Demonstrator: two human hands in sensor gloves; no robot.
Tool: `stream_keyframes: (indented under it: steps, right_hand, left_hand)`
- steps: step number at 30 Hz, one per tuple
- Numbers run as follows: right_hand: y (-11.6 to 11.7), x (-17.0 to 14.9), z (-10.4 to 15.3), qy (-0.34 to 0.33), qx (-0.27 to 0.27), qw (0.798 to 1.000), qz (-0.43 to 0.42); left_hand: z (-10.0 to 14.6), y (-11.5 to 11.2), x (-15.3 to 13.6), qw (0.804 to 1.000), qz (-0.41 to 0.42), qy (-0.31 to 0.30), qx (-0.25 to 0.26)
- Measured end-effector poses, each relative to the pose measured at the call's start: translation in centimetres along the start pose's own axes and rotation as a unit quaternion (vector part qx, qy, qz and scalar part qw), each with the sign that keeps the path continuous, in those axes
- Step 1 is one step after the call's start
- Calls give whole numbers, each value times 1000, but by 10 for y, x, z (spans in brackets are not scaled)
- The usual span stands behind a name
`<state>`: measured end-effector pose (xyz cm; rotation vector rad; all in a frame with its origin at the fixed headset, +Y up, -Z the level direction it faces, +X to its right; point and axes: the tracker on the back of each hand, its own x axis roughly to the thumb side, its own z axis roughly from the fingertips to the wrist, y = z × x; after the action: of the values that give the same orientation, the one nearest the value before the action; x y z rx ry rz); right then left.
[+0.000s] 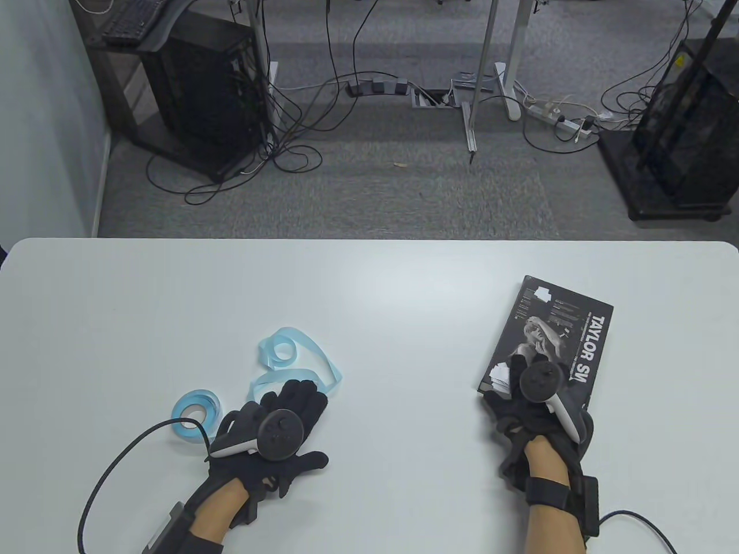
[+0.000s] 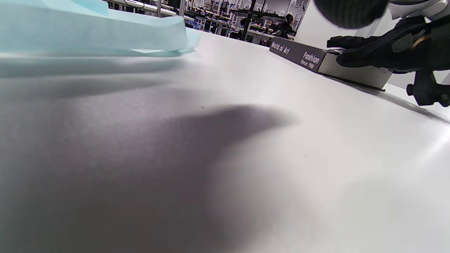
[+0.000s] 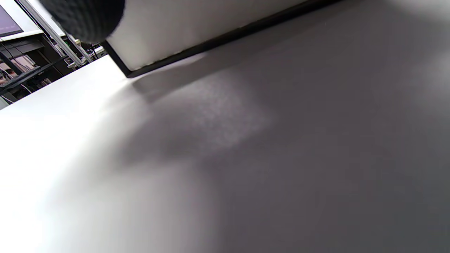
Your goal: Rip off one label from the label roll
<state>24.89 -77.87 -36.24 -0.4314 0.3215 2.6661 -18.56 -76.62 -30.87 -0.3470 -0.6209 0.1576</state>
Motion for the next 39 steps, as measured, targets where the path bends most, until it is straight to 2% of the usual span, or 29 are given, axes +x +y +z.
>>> stream_keyframes:
  steps: [4,13,20,25,33,39]
  right_hand:
    - [2,4,2,-8,6,1000,9]
    - [18,37,18,-61,52,994,77]
    - [39,78,43,-124,97,976,149]
    - [50,100,63,-162,129,965,161]
    - [67,133,96,-209,148,944,207]
    - [79,153,114,-243,140,933,226]
  left_hand:
    - [0,0,1,1000,0,0,-3]
    - [0,0,1,1000,-4,0,-2]
    - [0,0,2,1000,-4,-1,-3]
    - [2,-1,1,1000,-3,3,-7]
    - [2,1,2,1000,-6,3,-7]
    - [2,2,0,1000,-8,5,-2]
